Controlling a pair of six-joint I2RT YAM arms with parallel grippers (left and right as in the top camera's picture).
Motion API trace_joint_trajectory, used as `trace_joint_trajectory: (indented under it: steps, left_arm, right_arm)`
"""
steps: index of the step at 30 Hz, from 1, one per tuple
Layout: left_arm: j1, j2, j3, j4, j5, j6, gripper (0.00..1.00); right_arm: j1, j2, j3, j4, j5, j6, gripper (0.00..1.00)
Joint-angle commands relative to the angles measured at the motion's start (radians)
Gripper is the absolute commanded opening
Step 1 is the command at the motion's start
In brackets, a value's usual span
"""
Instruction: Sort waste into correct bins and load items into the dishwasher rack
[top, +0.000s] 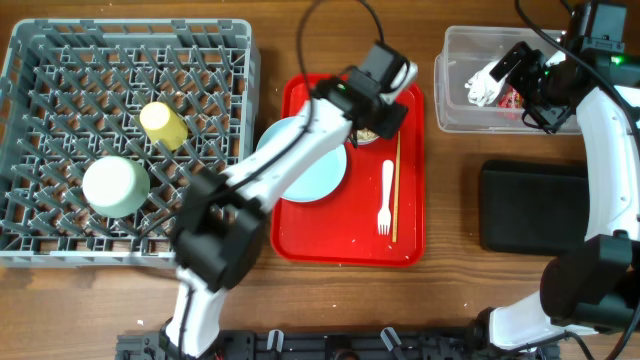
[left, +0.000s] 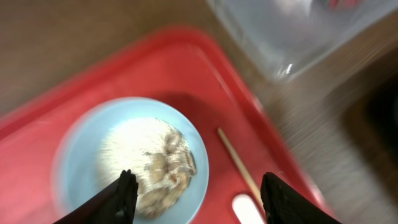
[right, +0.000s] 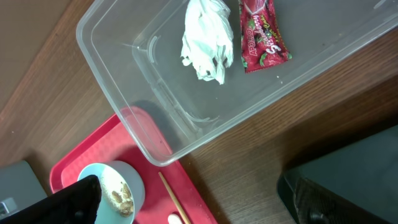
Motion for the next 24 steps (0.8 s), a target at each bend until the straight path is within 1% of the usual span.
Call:
trace_joint_trajectory:
  steps: [1, 3, 5, 8, 9, 11, 13, 15, 16, 17, 18, 19, 20, 23, 24]
  left_arm:
    - [0.077, -0.186, 0.002, -0.071, 0.011, -0.147, 0.54]
    - [0.123, -0.24, 0.002, -0.134, 0.011, -0.205, 0.55]
    - [0.209, -0.313, 0.002, -0.215, 0.011, -0.309, 0.65]
    - [0.342, -0.402, 0.002, -0.286, 0.012, -0.422, 0.92]
    - [0.386, -0.429, 0.002, -0.309, 0.012, -0.438, 1.0]
    - [0.509, -0.496, 0.002, -0.388, 0.012, -0.46, 1.0]
    - [0.578, -0.526, 0.002, -0.449, 0.012, -0.46, 1.0]
    - [0.646, -0.542, 0.001, -0.52, 0.011, -0.46, 1.0]
    - [0.678, -0.543, 0.001, -0.558, 0.011, -0.46, 1.0]
    - [0.709, -0.542, 0.001, -0.604, 0.011, -0.459, 1.0]
    - [0.721, -0.54, 0.001, -0.626, 0.011, -0.455, 1.0]
    - [0.742, -0.539, 0.001, -0.67, 0.006, -0.441, 1.0]
    - [0.761, -0.539, 0.001, -0.704, -0.01, -0.442, 1.0]
    - [0.807, -0.539, 0.001, -0.717, -0.01, -0.454, 1.0]
    - [0.82, -0.539, 0.001, -0.721, -0.01, -0.453, 1.0]
  right_arm:
    - [0.002, -0.011, 0.003, 0.003, -0.015, 0.014, 1.0]
    - [0.002, -0.011, 0.003, 0.003, -0.016, 0.014, 1.0]
    - [0.002, -0.011, 0.003, 0.003, -0.015, 0.014, 1.0]
    - [0.002, -0.011, 0.003, 0.003, -0.016, 0.014, 1.0]
    - [0.002, -0.011, 0.003, 0.006, -0.017, 0.025, 1.0]
    - [0.002, -0.011, 0.003, 0.034, -0.05, 0.217, 1.0]
    - [0.002, -0.011, 0.003, 0.013, -0.093, 0.266, 1.0]
    - [0.003, -0.011, 0.003, 0.005, -0.213, 0.256, 1.0]
    - [0.017, -0.011, 0.003, 0.021, -0.369, 0.184, 1.0]
    - [0.047, -0.011, 0.003, 0.065, -0.476, 0.083, 1.0]
    - [0.08, -0.011, 0.003, 0.093, -0.51, 0.019, 1.0]
    - [0.145, -0.011, 0.003, 0.105, -0.479, -0.037, 1.0]
    - [0.229, -0.01, 0.003, 0.103, -0.376, -0.071, 1.0]
    - [0.472, -0.006, 0.003, 0.102, -0.078, -0.127, 1.0]
    - [0.539, -0.003, 0.003, 0.108, 0.016, -0.126, 1.0]
